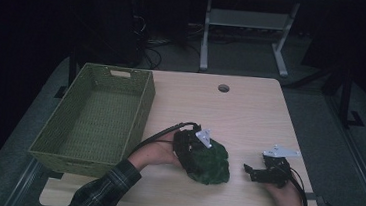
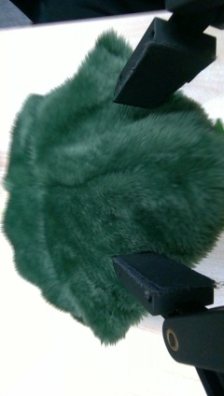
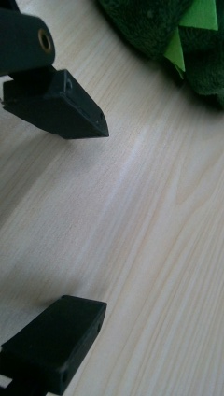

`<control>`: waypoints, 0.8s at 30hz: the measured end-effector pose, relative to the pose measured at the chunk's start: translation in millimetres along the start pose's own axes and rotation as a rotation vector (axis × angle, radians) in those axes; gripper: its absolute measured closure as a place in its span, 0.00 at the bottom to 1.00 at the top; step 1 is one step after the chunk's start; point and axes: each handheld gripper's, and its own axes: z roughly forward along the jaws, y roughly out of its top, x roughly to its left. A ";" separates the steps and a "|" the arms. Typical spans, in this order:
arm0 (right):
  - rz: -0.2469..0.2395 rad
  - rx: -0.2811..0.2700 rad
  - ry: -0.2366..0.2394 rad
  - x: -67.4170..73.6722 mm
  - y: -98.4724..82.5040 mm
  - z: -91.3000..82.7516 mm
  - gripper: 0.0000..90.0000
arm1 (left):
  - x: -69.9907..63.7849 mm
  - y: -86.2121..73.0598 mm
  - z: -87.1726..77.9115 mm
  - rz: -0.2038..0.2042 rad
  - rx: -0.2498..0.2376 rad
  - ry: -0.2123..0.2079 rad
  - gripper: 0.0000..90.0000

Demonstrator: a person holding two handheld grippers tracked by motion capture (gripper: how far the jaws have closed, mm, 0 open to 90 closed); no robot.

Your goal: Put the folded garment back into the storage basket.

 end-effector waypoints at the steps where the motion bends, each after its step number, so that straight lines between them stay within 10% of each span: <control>1: 0.000 -0.001 0.000 0.0 0.0 0.0 0.15 | 1.0 -2.2 5.1 0.006 0.016 -0.003 0.20; 12: 0.002 -0.002 -0.004 -0.2 0.1 0.0 0.16 | -1.4 -12.7 33.7 0.048 0.079 0.027 0.14; 24: 0.006 -0.005 -0.007 0.0 0.3 0.4 0.16 | -1.6 -17.8 43.0 0.000 0.081 0.054 0.20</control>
